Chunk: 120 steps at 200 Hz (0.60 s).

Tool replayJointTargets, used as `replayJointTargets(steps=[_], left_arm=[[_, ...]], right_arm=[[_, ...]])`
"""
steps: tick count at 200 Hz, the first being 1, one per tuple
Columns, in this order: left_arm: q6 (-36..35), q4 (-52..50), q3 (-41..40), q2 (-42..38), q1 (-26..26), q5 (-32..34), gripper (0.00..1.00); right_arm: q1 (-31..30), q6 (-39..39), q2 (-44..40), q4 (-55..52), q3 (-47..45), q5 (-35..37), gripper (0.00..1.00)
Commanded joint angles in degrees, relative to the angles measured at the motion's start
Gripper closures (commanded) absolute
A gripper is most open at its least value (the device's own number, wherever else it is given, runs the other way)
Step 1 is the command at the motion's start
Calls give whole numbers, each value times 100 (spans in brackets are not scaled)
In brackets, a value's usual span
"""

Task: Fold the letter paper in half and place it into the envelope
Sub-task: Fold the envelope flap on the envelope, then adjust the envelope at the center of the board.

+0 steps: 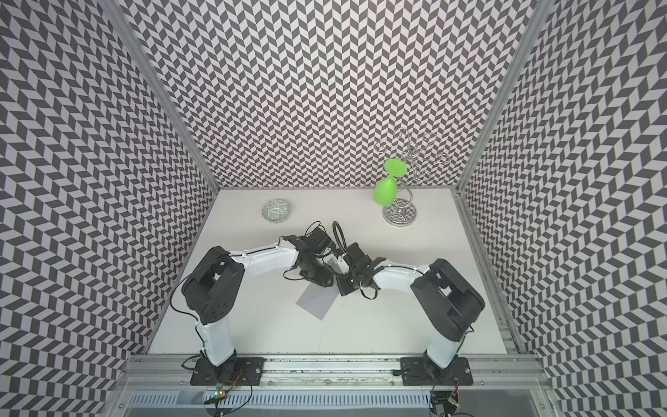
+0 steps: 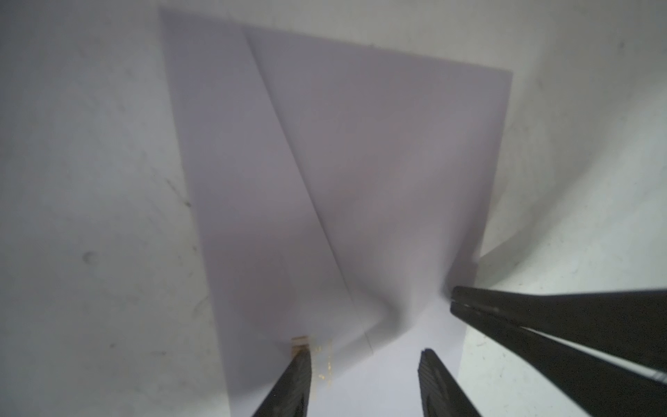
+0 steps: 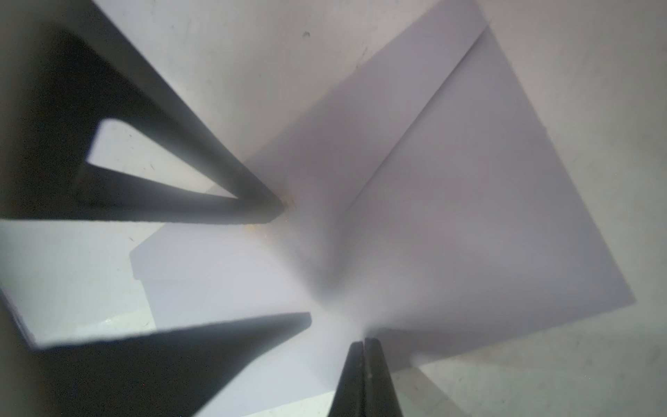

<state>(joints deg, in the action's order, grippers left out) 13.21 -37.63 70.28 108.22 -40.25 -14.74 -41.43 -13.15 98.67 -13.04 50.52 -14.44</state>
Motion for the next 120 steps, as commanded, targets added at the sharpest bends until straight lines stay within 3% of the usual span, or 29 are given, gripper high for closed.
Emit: replayJointTargets(steps=[1, 20, 37, 48, 67, 120], left_arm=[[156, 365, -379, 152, 12, -179, 47], [202, 540, -589, 216, 35, -291, 47], [214, 605, -698, 226, 43, -328, 47], [221, 666, -766, 184, 43, -328, 46], [210, 717, -797, 201, 69, -328, 46], [181, 691, -649, 295, 85, -356, 46]], right_arm=[[38, -91, 27, -307, -200, 68, 89], [187, -136, -94, -403, -209, 96, 72], [463, -170, -252, -517, -209, -11, 41], [683, -218, -357, -601, -158, -49, 30], [989, -270, -474, -587, -28, -94, 28], [1153, -485, 193, -542, 823, -165, 38]])
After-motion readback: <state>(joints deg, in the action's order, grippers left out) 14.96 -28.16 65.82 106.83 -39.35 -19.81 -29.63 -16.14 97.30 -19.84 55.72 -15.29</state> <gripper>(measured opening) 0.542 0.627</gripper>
